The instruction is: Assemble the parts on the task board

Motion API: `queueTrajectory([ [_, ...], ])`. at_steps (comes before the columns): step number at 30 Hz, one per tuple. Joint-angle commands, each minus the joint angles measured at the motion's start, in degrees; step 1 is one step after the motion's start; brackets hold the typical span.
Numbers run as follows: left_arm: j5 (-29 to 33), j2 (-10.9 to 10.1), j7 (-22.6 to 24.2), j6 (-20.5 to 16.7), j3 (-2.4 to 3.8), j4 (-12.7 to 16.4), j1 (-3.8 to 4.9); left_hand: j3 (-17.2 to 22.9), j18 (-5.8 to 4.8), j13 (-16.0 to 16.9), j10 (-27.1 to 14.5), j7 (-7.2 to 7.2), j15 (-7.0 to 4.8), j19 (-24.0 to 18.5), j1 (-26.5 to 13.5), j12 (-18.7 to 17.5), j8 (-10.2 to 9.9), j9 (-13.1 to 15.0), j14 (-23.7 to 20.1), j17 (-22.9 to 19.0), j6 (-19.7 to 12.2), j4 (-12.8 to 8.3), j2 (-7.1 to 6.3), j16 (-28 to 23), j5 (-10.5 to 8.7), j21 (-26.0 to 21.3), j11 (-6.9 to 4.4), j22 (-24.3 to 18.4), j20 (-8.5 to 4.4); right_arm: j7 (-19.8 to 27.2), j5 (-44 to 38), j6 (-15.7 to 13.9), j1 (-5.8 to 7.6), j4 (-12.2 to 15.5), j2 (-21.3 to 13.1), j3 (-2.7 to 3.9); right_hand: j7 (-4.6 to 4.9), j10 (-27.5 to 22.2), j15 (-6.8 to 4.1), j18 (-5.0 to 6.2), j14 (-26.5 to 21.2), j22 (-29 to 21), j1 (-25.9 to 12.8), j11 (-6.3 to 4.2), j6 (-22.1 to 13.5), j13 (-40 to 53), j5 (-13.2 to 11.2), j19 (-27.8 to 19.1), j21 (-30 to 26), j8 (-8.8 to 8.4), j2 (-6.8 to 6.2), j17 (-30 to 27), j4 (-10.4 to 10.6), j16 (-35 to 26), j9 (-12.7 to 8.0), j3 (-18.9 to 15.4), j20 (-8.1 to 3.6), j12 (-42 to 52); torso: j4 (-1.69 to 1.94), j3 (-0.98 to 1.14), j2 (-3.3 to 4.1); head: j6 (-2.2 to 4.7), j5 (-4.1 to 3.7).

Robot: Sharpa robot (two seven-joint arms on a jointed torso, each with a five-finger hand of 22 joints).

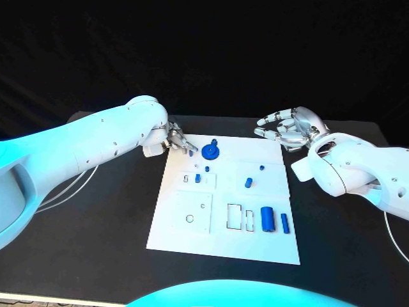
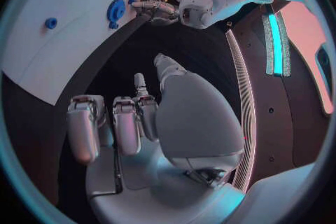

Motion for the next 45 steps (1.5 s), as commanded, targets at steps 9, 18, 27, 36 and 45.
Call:
queueTrajectory([
  [9, 0.9, 0.2, 1.2, -0.6, 0.07, 0.2, -0.12, -0.1, 0.08, 0.1, -0.3, 0.20, 0.53, -0.1, 0.6, 0.1, -0.4, -0.1, 3.9, 8.6, -0.2, 0.0, 0.59, 0.0, -0.13, -0.3, 0.03, 0.1, 0.39, 0.7, -0.2, 0.2, -0.01, 0.0, 0.1, 0.01, -0.04, 0.5, 0.24, 0.90, 5.1, 11.7, -0.4, 0.55, -0.5, 10.0, 0.3, 3.4, -0.2, 0.31, -0.02, 11.6, 0.0, -0.3, 0.0, 0.3, 0.35, -0.3, 0.05, -0.02, -0.04, -0.63, 0.33],
  [18, 1.7, 0.1, 1.4, -1.6, 0.22, 0.5, -0.13, 0.2, 0.05, 0.3, -0.2, 0.11, 0.49, 0.0, 1.7, 0.4, -0.3, -0.2, 4.0, 8.8, 0.2, -0.1, 1.35, 0.2, -0.04, -0.2, -0.04, 0.3, 0.46, 0.7, -0.2, 0.3, -0.01, -0.1, 0.2, 0.01, -0.05, 0.5, 0.24, 0.91, 5.1, 11.6, -0.5, 0.55, -0.6, 10.0, 0.4, 3.4, -0.2, 0.42, -0.01, 11.6, -0.1, -0.3, -0.1, 0.5, 0.35, -0.3, 0.03, 0.02, -0.02, -0.65, 0.12],
  [27, 2.6, 0.1, 1.8, -1.9, 0.25, 0.8, -0.13, 2.7, 0.03, 0.3, -0.2, -0.37, 0.13, 0.1, 7.0, 0.7, -0.2, -0.4, 4.1, 9.1, 0.6, -0.3, 2.81, 0.3, -0.04, -0.2, -0.47, 0.5, 0.41, 0.6, -0.2, 0.4, -0.01, -0.2, 0.3, 0.01, -0.05, 0.5, 0.24, 0.92, 5.1, 11.6, -0.5, 0.54, -0.6, 10.0, 0.4, 3.4, -0.3, 0.46, 0.00, 11.6, -0.1, -0.3, -0.1, 0.5, 0.34, -0.2, 0.04, 0.00, -0.06, -0.63, 0.23],
  [36, 2.9, 0.0, 1.9, -1.8, 0.26, 1.1, -0.13, 7.4, 0.00, 0.2, -0.2, -1.02, -0.35, 0.2, 13.1, 0.7, 0.5, -0.2, 4.2, 9.4, 0.9, -1.2, 3.27, 0.5, -0.05, -0.1, -1.04, 0.8, 0.42, 0.4, -0.2, 0.5, -0.01, -0.2, 0.3, 0.01, -0.06, 0.5, 0.23, 0.91, 5.1, 11.7, -0.5, 0.54, -0.6, 10.0, 0.4, 3.4, -0.2, 0.47, 0.01, 11.5, -0.1, -0.3, -0.1, 0.5, 0.34, -0.2, 0.00, 0.00, -0.05, -0.62, 0.18],
  [45, 3.4, -0.7, 2.1, -1.6, 0.31, 1.9, -0.13, 23.0, -0.06, -0.2, 0.5, -0.62, -0.13, 0.3, 15.0, 0.4, 2.8, 1.9, 4.4, 10.1, -0.6, -4.7, -0.90, 0.8, -0.10, 0.0, -0.88, 1.2, 0.48, 0.4, -0.3, 0.5, -0.01, -0.3, 0.3, 0.01, -0.07, 0.6, 0.23, 0.92, 5.1, 11.6, -0.5, 0.53, -0.6, 10.0, 0.5, 3.4, -0.2, 0.51, 0.02, 11.6, -0.1, -0.3, 0.0, 0.6, 0.34, -0.2, 0.03, 0.00, -0.07, -0.66, 0.07],
])
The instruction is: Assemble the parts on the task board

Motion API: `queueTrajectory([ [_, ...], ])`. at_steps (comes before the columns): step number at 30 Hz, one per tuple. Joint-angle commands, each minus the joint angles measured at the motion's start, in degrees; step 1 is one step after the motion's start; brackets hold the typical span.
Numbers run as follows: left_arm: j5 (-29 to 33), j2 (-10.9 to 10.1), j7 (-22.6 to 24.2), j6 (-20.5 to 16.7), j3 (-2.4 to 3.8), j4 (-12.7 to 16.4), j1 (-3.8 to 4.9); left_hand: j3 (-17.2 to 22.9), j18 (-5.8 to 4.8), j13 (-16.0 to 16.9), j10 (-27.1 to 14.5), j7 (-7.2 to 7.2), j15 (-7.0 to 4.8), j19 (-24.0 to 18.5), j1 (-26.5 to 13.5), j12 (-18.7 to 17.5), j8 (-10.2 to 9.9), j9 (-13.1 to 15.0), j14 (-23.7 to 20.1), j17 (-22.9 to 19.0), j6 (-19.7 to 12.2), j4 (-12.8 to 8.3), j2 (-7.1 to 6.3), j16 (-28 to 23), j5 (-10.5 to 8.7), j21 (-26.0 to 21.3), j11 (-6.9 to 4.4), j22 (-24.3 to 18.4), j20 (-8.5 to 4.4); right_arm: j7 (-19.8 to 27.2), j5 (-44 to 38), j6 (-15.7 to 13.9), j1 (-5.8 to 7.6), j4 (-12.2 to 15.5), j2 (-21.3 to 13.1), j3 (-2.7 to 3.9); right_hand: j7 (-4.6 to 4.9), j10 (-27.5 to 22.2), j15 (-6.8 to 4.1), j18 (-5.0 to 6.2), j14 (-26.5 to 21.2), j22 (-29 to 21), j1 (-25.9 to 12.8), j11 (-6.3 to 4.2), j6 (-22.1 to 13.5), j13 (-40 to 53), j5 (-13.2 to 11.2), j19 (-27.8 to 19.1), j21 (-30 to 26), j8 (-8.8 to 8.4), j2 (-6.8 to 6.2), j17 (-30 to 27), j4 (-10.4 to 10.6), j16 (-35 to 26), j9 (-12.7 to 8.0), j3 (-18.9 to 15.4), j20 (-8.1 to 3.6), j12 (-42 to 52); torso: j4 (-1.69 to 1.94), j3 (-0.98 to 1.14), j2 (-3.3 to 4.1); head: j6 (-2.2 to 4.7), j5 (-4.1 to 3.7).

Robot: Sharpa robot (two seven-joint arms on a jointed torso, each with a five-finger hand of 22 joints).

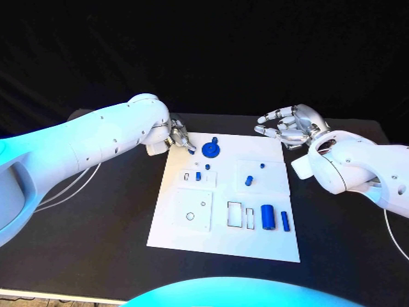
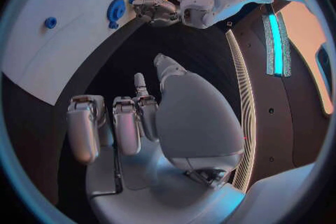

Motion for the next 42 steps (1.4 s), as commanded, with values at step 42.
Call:
queueTrajectory([
  [42, -3.5, -17.0, -2.9, -11.5, -0.65, 29.3, -2.14, 26.5, -1.09, 4.7, 5.7, -1.33, -1.32, 4.1, -13.9, 3.4, 5.5, 7.2, 5.0, 10.6, 2.6, -15.3, -7.04, 0.6, 5.54, 2.5, -1.53, 4.8, -0.93, 0.9, -1.1, 0.7, -0.24, -0.8, -0.3, -0.09, 0.12, 0.4, 0.21, 0.95, 5.1, 11.5, -0.5, 0.52, -0.3, 9.9, 0.3, 3.3, -0.4, 0.37, 0.01, 11.5, 0.1, -0.4, 0.0, 0.5, 0.33, -0.3, 0.60, -0.13, -0.61, -1.30, 0.76],
])
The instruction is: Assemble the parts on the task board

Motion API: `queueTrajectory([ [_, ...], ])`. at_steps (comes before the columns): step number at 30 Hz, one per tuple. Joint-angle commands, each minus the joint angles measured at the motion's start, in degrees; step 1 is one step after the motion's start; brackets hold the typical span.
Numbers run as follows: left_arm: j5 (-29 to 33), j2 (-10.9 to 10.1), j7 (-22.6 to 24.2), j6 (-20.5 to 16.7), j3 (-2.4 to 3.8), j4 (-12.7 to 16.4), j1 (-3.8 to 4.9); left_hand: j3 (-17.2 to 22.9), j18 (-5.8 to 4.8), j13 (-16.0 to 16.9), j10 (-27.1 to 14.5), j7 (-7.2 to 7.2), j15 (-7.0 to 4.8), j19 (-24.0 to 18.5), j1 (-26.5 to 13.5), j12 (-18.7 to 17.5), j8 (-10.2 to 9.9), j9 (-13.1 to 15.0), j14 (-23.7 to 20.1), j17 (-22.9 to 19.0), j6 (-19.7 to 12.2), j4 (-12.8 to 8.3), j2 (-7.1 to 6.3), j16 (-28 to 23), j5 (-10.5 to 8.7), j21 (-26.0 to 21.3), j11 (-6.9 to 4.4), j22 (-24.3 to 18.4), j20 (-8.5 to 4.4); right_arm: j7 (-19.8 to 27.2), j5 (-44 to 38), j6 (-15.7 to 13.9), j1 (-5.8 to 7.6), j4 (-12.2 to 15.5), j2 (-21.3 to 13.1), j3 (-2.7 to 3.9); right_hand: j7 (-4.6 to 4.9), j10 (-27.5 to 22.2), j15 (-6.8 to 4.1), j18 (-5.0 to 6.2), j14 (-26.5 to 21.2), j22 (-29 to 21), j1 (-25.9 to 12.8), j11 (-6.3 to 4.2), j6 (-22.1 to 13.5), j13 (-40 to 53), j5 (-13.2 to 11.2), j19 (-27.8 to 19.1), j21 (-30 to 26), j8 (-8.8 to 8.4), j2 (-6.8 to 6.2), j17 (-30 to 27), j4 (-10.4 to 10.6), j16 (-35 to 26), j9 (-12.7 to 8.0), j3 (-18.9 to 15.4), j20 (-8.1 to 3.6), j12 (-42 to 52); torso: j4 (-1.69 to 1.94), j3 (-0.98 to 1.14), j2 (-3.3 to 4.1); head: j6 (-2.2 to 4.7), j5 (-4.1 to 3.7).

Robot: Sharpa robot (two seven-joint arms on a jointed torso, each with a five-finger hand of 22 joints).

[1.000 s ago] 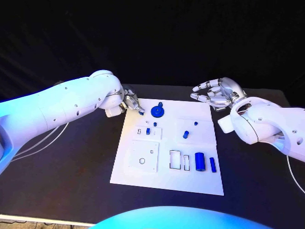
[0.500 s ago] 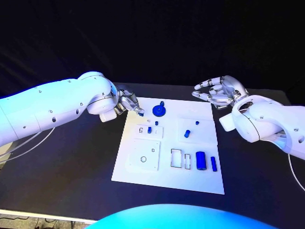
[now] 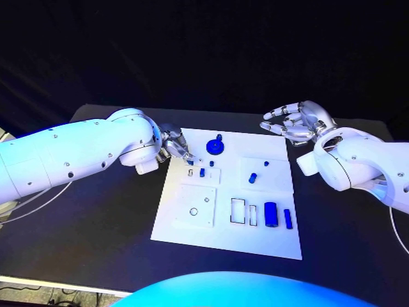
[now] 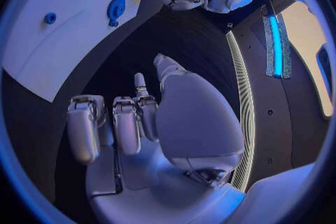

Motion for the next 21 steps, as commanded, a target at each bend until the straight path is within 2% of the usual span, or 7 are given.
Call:
queueTrajectory([
  [1, -3.6, 0.3, -0.6, -0.9, -0.15, 0.3, -0.42, 10.5, -1.08, 0.1, 0.3, -0.87, -0.40, 0.4, -0.6, 0.2, 0.4, 0.5, 4.7, 10.6, 0.9, -10.3, -0.02, 0.2, 0.45, 0.2, -0.02, 2.6, -0.10, 0.8, -0.8, 0.7, -0.06, 0.1, 0.0, -0.01, 0.12, 0.4, 0.21, 0.95, 5.1, 11.6, -0.5, 0.52, -0.3, 9.9, 0.3, 3.3, -0.4, 0.37, 0.01, 11.5, -0.1, -0.4, 0.0, 0.3, 0.33, -0.3, -0.06, 0.02, 0.06, -0.23, -0.03],
  [6, -4.7, 0.6, -1.0, -0.4, -0.40, 0.3, -0.91, 10.7, -1.09, 0.1, 0.4, -0.89, -0.43, 0.5, -0.8, 0.3, 0.5, 0.7, 4.7, 10.6, 0.9, -10.4, -0.05, 0.2, 0.87, 0.2, -0.05, 2.6, -0.12, 0.8, -0.9, 0.7, -0.07, 0.1, 0.0, -0.02, 0.12, 0.4, 0.21, 0.95, 5.1, 11.6, -0.5, 0.52, -0.3, 9.9, 0.3, 3.3, -0.4, 0.37, 0.01, 11.5, -0.1, -0.4, 0.0, 0.3, 0.33, -0.3, -0.04, 0.03, 0.05, -0.43, -0.05],
  [21, -7.3, 1.1, -1.6, 1.6, -0.66, 0.6, -1.29, 10.9, -1.08, 0.2, 0.4, -0.92, -0.46, 0.4, -1.1, 0.3, 0.6, 0.9, 4.7, 10.7, 0.9, -10.6, -0.09, 0.2, 1.36, 0.2, -0.08, 2.6, -0.15, 0.8, -0.9, 0.8, -0.09, 0.1, -0.1, -0.02, 0.12, 0.4, 0.21, 0.95, 5.1, 11.6, -0.5, 0.52, -0.3, 9.9, 0.3, 3.3, -0.4, 0.37, 0.01, 11.5, -0.1, -0.4, 0.0, 0.3, 0.33, -0.3, -0.03, 0.02, 0.04, -0.57, -0.01],
])
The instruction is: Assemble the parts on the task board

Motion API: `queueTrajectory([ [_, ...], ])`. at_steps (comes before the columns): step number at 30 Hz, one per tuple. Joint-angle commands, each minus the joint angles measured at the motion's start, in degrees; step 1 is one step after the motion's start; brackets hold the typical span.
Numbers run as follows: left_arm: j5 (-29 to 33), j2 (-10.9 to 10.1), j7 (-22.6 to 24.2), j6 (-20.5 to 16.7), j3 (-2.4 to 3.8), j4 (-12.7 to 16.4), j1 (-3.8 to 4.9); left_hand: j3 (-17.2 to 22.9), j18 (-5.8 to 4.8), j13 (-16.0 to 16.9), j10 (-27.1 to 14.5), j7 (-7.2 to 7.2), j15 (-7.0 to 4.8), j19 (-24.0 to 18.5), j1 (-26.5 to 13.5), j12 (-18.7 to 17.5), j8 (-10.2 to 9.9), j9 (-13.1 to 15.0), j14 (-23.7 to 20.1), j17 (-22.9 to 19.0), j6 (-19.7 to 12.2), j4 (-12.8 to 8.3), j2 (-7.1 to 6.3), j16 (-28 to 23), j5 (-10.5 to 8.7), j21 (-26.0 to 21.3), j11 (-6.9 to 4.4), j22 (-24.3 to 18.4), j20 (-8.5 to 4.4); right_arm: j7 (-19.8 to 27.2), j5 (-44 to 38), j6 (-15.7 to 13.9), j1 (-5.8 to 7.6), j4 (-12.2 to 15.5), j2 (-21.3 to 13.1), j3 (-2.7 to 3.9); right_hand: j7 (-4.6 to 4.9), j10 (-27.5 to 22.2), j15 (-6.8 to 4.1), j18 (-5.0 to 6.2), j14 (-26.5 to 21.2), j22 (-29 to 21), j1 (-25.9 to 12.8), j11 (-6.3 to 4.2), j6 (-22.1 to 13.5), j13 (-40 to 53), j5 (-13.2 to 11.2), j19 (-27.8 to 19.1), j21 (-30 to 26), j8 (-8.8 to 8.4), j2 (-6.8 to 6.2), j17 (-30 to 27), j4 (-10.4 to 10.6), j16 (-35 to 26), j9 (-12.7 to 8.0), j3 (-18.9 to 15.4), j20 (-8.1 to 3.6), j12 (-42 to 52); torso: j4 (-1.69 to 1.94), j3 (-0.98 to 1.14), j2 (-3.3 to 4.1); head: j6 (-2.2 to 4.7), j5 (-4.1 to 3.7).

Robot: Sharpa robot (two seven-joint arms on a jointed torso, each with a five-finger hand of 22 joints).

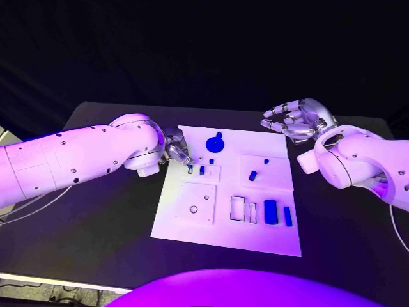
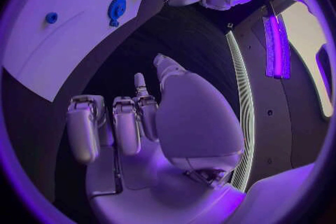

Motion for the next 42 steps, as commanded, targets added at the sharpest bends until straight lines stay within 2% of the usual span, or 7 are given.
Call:
queueTrajectory([
  [1, -2.3, 0.3, -0.3, 1.7, 0.00, 0.3, -0.08, 10.9, -1.09, -0.1, 0.4, -0.74, -0.26, 0.3, -0.4, 0.2, 0.3, 0.1, 4.9, 10.7, 0.7, -10.6, 0.12, 0.2, 0.40, 0.3, -0.10, 2.6, 0.05, 0.8, -0.6, 0.7, -0.05, 0.1, 0.0, 0.00, 0.12, 0.4, 0.22, 0.95, 5.1, 11.6, -0.5, 0.52, -0.3, 9.9, 0.3, 3.3, -0.4, 0.37, 0.01, 11.5, -0.1, -0.4, 0.0, 0.3, 0.33, -0.3, 0.02, -0.02, 0.03, 0.06, -0.07],
  [20, -6.1, 0.9, -0.4, 3.5, -0.09, -0.1, -0.55, 10.9, -1.09, 0.0, 0.4, -0.75, -0.27, 0.3, -0.5, 0.2, 0.4, 0.2, 4.9, 10.7, 0.7, -10.7, 0.10, 0.2, 0.54, 0.3, -0.10, 2.6, 0.04, 0.8, -0.6, 0.8, -0.06, 0.1, -0.1, 0.00, 0.12, 0.4, 0.22, 0.95, 5.1, 11.6, -0.5, 0.52, -0.3, 9.9, 0.3, 3.3, -0.4, 0.37, 0.01, 11.5, -0.1, -0.4, 0.0, 0.3, 0.33, -0.3, 0.02, -0.04, 0.01, -0.05, 0.01],
  [42, -6.3, 1.1, -0.2, 5.2, -0.09, 0.0, -0.80, 11.0, -1.08, -0.1, 0.4, -0.75, -0.27, 0.2, -0.5, 0.2, 0.4, 0.3, 4.9, 10.8, 0.7, -10.9, 0.06, 0.3, 0.66, 0.2, -0.11, 2.6, 0.04, 0.9, -0.6, 0.9, -0.11, 0.1, 0.0, 0.01, 0.11, 0.5, 0.19, 0.93, 5.1, 11.6, -0.6, 0.50, -0.4, 9.9, 0.5, 3.4, -0.3, 0.49, -0.02, 11.5, -0.1, -0.4, -0.1, 0.5, 0.31, -0.3, -0.02, -0.01, 0.02, -0.18, 0.06],
])
